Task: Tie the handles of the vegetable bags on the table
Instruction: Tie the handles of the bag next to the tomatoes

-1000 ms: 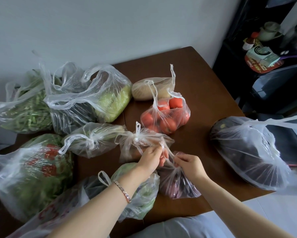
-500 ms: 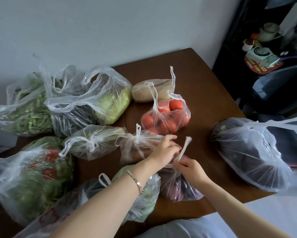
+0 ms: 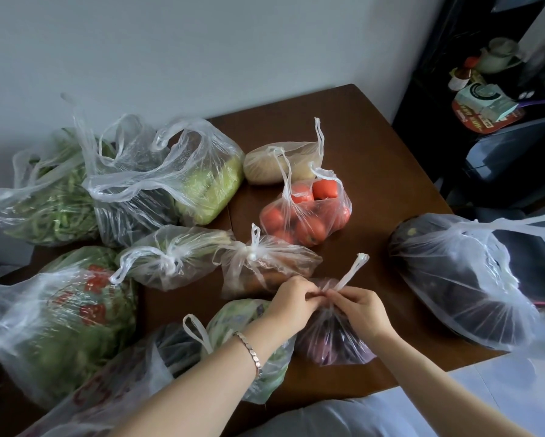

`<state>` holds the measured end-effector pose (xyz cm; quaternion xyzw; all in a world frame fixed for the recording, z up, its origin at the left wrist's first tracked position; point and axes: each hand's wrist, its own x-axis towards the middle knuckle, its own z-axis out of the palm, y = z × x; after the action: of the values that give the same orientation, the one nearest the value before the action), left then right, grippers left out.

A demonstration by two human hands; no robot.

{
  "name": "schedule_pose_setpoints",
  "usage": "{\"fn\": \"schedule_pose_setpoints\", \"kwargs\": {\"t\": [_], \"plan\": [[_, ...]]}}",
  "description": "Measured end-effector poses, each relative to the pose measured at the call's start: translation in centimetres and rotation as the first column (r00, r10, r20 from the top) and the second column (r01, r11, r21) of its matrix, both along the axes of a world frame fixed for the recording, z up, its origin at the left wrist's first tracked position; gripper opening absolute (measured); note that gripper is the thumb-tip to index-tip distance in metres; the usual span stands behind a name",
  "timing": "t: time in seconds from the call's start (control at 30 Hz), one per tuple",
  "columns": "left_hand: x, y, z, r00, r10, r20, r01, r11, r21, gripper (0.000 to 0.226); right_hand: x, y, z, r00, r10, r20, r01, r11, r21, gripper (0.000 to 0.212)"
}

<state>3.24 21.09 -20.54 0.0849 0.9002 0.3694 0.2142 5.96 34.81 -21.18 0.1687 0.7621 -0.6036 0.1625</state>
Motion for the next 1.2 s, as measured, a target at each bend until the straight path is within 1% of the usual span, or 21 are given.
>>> {"fn": "schedule_pose_setpoints", "kwargs": {"t": [0.1, 0.23, 0.33, 0.37, 0.43, 0.47, 0.53, 0.6, 0.67, 0.7, 0.77, 0.9, 1.0, 1.07, 1.2], "plan": [[0.0, 0.1, -0.2, 0.999, 0.047, -0.013, -0.047, 0.999, 0.0, 0.022, 0.2, 0.0, -0.1, 0.998, -0.055, -0.03, 0.055, 0.998, 0.006, 0.02], [-0.2, 0.4, -0.5, 0.995, 0.071, 0.063, -0.072, 0.997, 0.009, 0.023, 0.2, -0.1, -0.3, 0.995, -0.092, -0.035, 0.091, 0.996, -0.019, 0.016], [-0.6, 0.4, -0.7, 0.991, 0.051, 0.12, -0.054, 0.998, 0.019, 0.018, 0.0, -0.1, -0.6, 0.995, -0.099, -0.03, 0.099, 0.995, -0.009, 0.005], [-0.7, 0.4, -0.7, 0.99, 0.047, 0.136, -0.05, 0.999, 0.018, 0.017, -0.1, 0.0, -0.7, 0.993, -0.114, -0.018, 0.114, 0.993, -0.015, 0.006], [-0.8, 0.4, -0.7, 0.981, 0.052, 0.189, -0.054, 0.998, 0.008, 0.016, -0.1, 0.2, -0.9, 0.993, -0.118, 0.003, 0.118, 0.993, -0.01, 0.024], [-0.9, 0.5, -0.6, 0.973, 0.055, 0.224, -0.058, 0.998, 0.007, 0.015, 0.0, 0.5, -1.1, 0.996, -0.085, 0.0, 0.085, 0.996, 0.016, 0.032], [-1.3, 0.6, -0.6, 0.956, 0.06, 0.286, -0.063, 0.998, 0.002, 0.012, 0.2, 0.8, -1.1, 0.997, 0.049, -0.058, -0.044, 0.994, 0.1, 0.037], [-1.6, 0.7, -0.5, 0.94, 0.084, 0.331, -0.076, 0.996, -0.036, 0.012, 0.5, 0.8, -1.1, 0.962, 0.223, -0.158, -0.172, 0.943, 0.287, 0.032], [-1.7, 0.8, -0.7, 0.932, 0.116, 0.344, -0.098, 0.993, -0.07, 0.015, 0.6, 0.6, -1.2, 0.905, 0.353, -0.239, -0.2, 0.847, 0.493, 0.029], [-1.7, 0.8, -0.7, 0.931, 0.118, 0.347, -0.1, 0.993, -0.07, 0.015, 0.6, 0.4, -1.3, 0.876, 0.394, -0.277, -0.19, 0.811, 0.553, 0.027], [-1.6, 0.7, -0.4, 0.932, 0.102, 0.348, -0.084, 0.994, -0.066, 0.015, 0.5, 0.0, -1.4, 0.84, 0.448, -0.305, -0.194, 0.774, 0.603, 0.023], [-1.4, 0.4, 0.0, 0.931, 0.087, 0.355, -0.07, 0.996, -0.061, 0.015, 0.2, -0.4, -1.3, 0.854, 0.475, -0.21, -0.252, 0.733, 0.632, 0.019], [-1.3, 0.1, 0.0, 0.933, 0.07, 0.352, -0.069, 0.997, -0.015, 0.011, 0.0, -0.4, -1.4, 0.882, 0.448, -0.148, -0.266, 0.732, 0.627, 0.017], [-1.2, 0.0, -0.1, 0.941, 0.066, 0.331, -0.073, 0.997, 0.009, 0.011, 0.0, -0.4, -1.3, 0.901, 0.415, -0.127, -0.27, 0.766, 0.583, 0.014], [-0.7, 0.0, -0.3, 0.964, 0.062, 0.258, -0.063, 0.998, -0.001, 0.015, 0.3, -0.1, -1.0, 0.94, 0.297, -0.169, -0.197, 0.875, 0.443, 0.012]]}}
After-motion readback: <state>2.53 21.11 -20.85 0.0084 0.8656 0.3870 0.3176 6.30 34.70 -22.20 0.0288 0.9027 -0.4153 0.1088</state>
